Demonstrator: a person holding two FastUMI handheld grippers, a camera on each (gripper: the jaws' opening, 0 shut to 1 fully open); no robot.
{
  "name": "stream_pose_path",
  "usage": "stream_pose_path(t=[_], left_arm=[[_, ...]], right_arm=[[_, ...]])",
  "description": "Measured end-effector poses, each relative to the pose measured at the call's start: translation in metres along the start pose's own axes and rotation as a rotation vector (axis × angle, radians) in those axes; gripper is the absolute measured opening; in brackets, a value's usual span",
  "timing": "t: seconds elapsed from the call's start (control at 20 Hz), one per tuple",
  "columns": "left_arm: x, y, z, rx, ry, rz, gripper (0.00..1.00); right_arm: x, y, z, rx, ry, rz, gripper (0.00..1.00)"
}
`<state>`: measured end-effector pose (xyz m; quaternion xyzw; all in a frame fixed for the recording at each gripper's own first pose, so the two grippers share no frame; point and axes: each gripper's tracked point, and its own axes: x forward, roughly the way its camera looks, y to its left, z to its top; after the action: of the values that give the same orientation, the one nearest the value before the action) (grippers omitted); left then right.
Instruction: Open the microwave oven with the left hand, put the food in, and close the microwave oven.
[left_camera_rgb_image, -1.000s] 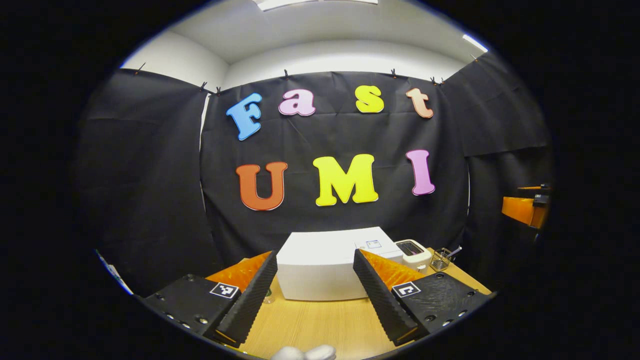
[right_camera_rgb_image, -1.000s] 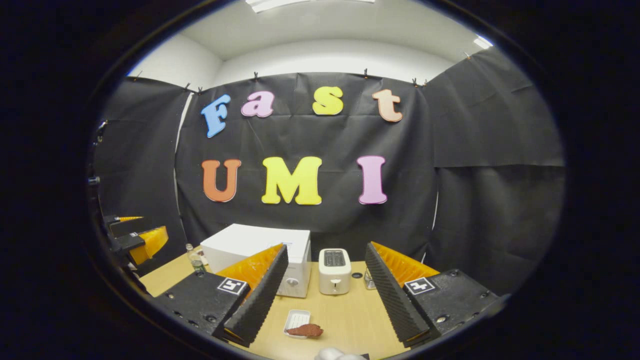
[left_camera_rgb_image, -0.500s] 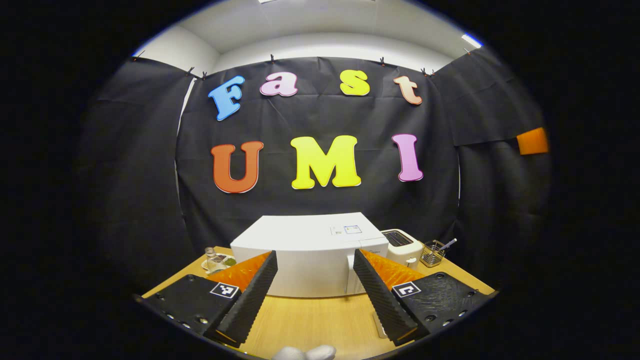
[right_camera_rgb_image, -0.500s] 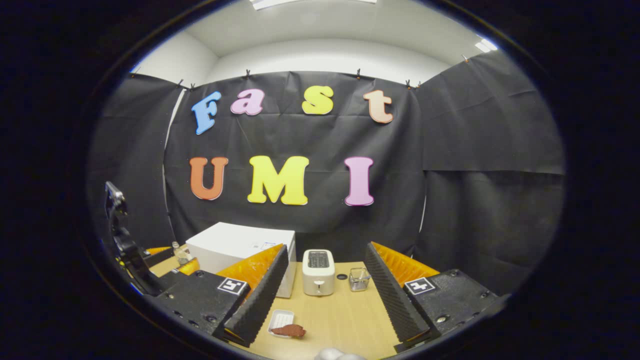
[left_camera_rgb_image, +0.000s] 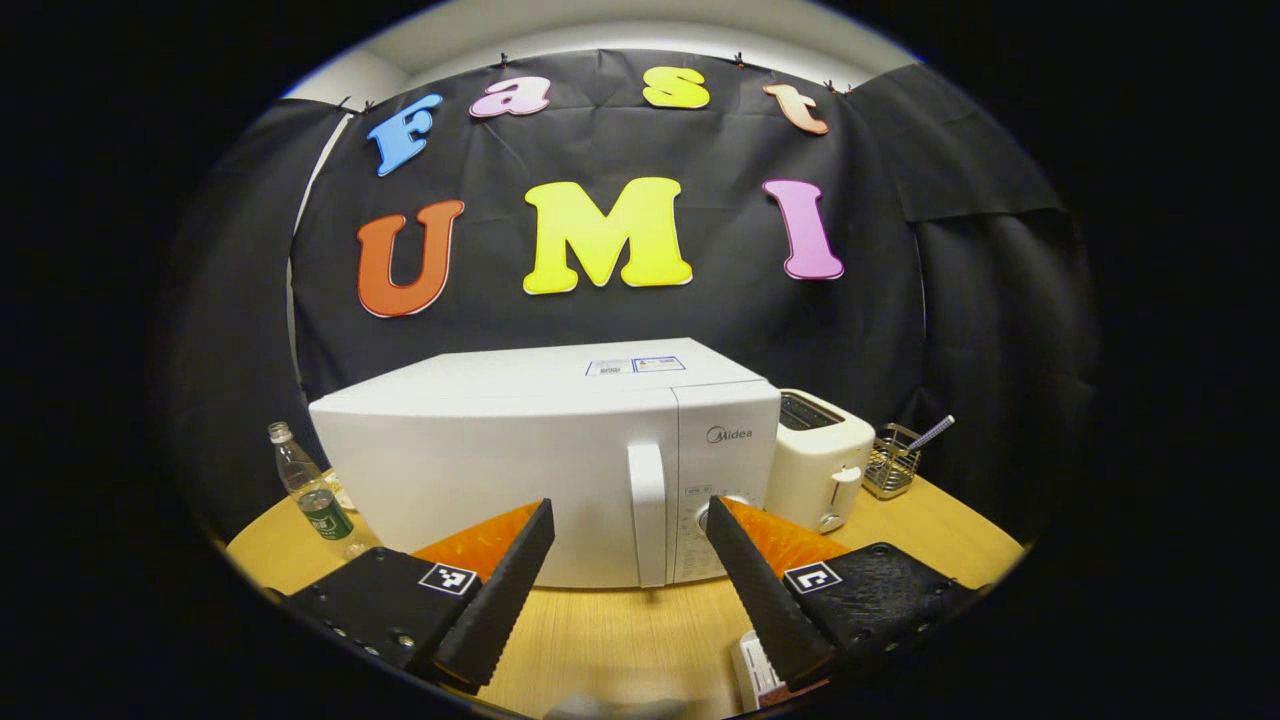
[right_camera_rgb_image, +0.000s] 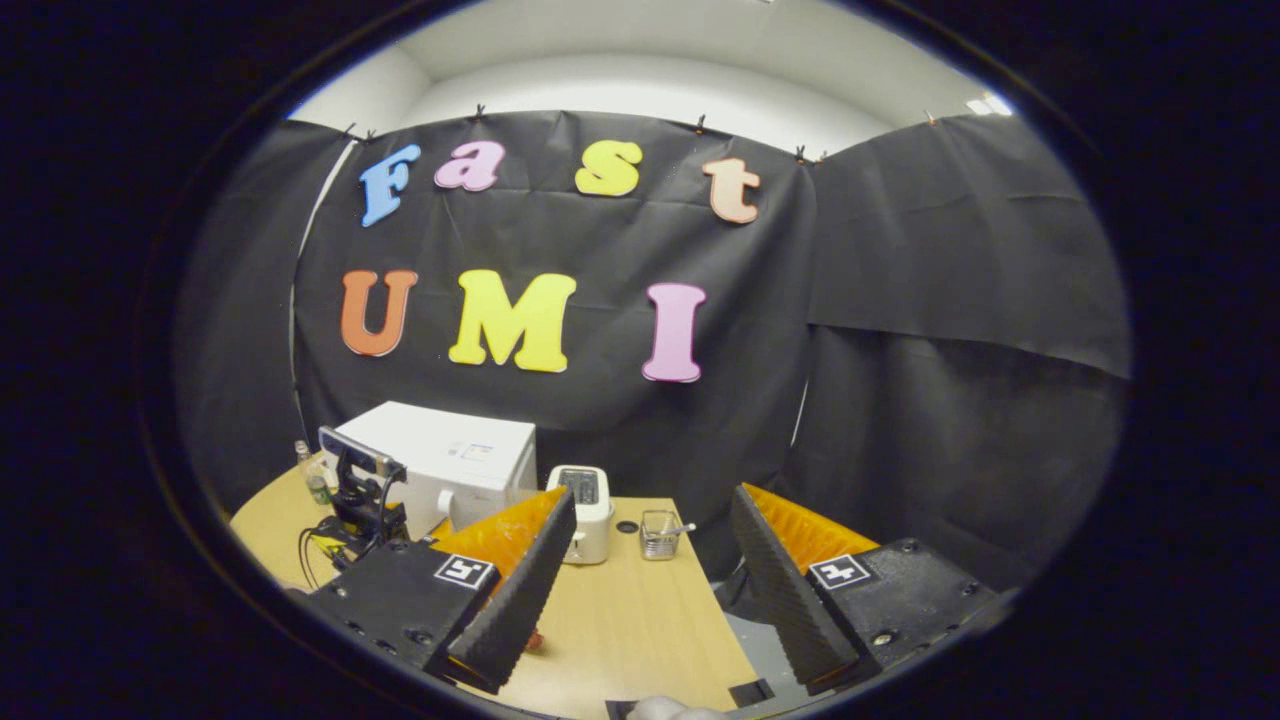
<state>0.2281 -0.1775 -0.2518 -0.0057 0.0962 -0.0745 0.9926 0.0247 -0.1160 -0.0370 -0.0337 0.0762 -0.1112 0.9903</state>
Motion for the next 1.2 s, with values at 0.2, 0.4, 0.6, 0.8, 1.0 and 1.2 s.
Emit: stream_pose_path(t=[0.2,0.4,0.6,0.8,1.0,1.2], left_arm=[[0.030,-0.003,-0.015,-0.024,0.029,0.024,0.93],[0.043,-0.008,-0.024,-0.038,0.053,0.014,0.74],[0.045,-0.013,-0.024,-0.049,0.037,0.002,0.29],[0.042,-0.008,-0.024,-0.039,0.047,0.020,0.16],[0.040,-0.008,-0.027,-0.026,0.072,0.009,0.13],[0.029,-0.007,-0.032,-0.034,0.105,-0.017,0.13]], right_arm=[[0.007,-0.026,-0.016,0.012,0.046,-0.046,1.00],[0.016,-0.035,-0.031,0.036,0.088,-0.050,0.99],[0.025,-0.034,-0.036,0.045,0.098,-0.033,1.00],[0.029,-0.030,-0.037,0.051,0.097,-0.016,1.00],[0.026,-0.028,-0.033,0.027,0.087,-0.007,1.00],[0.020,-0.018,-0.024,0.010,0.064,0.012,1.00]])
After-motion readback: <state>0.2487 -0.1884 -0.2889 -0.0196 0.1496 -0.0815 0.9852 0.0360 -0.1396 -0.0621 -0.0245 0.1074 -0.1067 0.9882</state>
